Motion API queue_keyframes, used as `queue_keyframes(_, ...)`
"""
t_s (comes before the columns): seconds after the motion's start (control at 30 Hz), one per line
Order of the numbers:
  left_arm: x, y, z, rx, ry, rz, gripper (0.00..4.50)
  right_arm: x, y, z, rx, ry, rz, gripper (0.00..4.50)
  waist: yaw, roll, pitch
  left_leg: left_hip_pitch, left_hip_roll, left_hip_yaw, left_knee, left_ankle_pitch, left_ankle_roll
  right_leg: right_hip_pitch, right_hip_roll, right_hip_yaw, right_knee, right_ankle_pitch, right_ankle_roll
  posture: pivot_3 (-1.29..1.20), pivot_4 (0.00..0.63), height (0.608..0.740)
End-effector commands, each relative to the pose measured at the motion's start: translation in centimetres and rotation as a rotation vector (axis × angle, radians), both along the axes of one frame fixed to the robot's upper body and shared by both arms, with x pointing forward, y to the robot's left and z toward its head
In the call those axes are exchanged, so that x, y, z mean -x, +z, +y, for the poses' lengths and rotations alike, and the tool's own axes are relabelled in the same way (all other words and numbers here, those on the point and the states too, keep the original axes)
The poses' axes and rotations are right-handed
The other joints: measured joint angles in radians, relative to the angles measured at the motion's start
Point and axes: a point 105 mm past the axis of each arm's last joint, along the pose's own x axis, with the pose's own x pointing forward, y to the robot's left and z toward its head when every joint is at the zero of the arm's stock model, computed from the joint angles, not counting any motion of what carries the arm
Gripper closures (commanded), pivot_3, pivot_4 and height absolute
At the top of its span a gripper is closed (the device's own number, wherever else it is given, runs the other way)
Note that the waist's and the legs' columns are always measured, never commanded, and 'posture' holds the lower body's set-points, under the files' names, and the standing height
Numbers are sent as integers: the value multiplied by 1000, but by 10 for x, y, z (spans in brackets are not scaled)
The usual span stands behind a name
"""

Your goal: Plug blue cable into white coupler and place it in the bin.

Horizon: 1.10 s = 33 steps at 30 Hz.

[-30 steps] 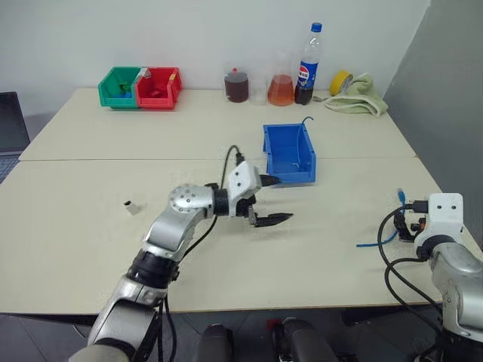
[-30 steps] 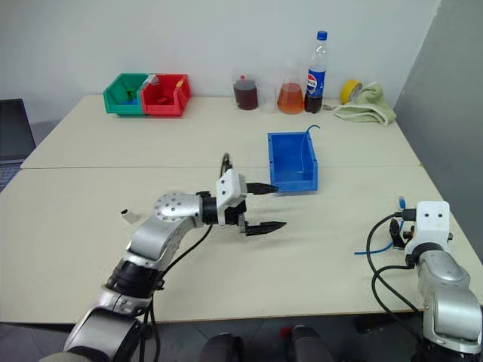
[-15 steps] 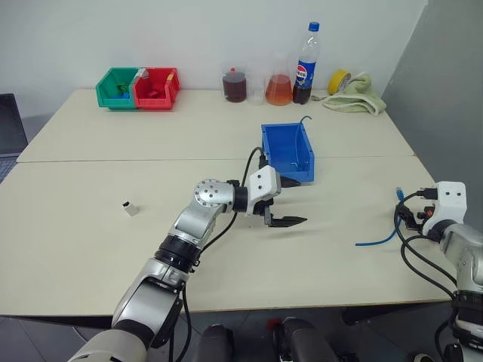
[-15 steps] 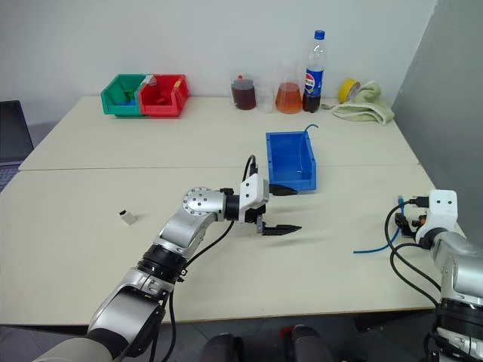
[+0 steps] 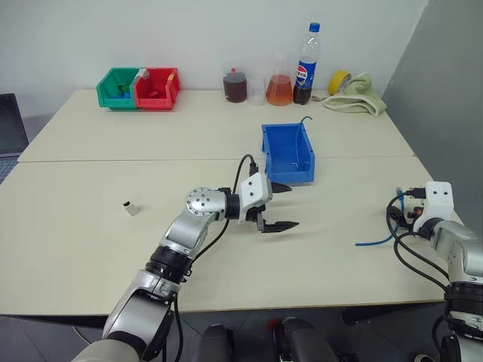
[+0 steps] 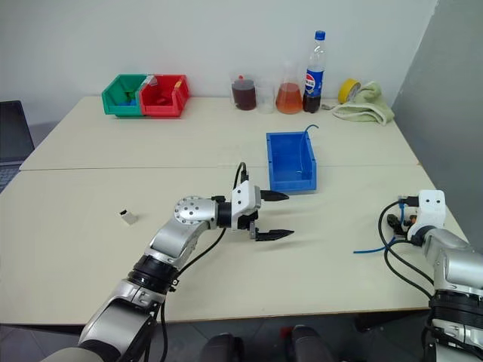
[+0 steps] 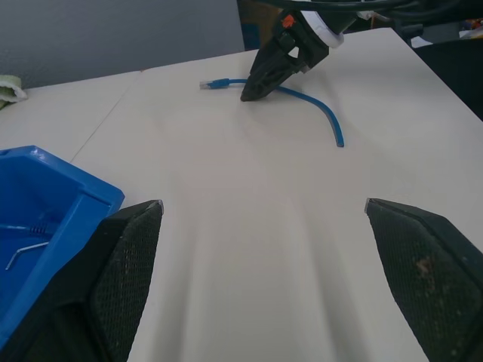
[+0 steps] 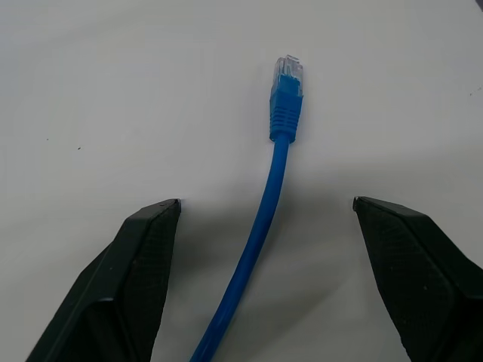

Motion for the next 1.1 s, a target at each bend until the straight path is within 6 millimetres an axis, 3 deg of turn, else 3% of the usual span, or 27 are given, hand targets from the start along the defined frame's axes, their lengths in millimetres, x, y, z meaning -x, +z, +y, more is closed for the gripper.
queue_keyframes(0.03,0,14,3,29,8,-40,0,-1,-3,-1,-40,-29,1,1599,0,0,0,1,0,0,0,0,0,0,0,0,0,0,0,0,150,740)
queue_keyframes(0.43,4,11,7,13,7,-26,0,-1,-6,4,-77,-28,3,4460,0,0,0,0,0,0,0,0,0,0,0,1,0,1,1,0,150,740)
queue_keyframes(0.57,5,11,9,34,24,-14,0,-4,2,5,-76,-4,-21,4484,0,0,0,1,0,0,0,0,0,0,0,0,0,1,1,0,150,740)
queue_keyframes(0.63,9,12,14,57,49,-4,0,-9,19,12,-16,96,-58,4484,-1,0,0,0,0,0,0,0,0,0,0,0,0,1,1,0,150,740)
queue_keyframes(0.77,25,7,40,92,140,22,0,-11,51,56,142,531,-69,4484,-8,3,1,0,1,2,-1,0,0,-1,0,3,-1,1,1,0,150,740)
queue_keyframes(0.9,52,-5,73,104,289,54,0,-1,63,114,246,992,-55,4484,-17,4,1,3,4,2,-2,0,0,-1,2,3,-1,0,-1,0,150,740)
queue_keyframes(1.1,84,-14,114,153,632,67,0,-11,67,201,212,1318,-128,4484,-10,1,3,5,6,-1,-1,0,0,0,3,-1,1,-1,-2,0,150,740)
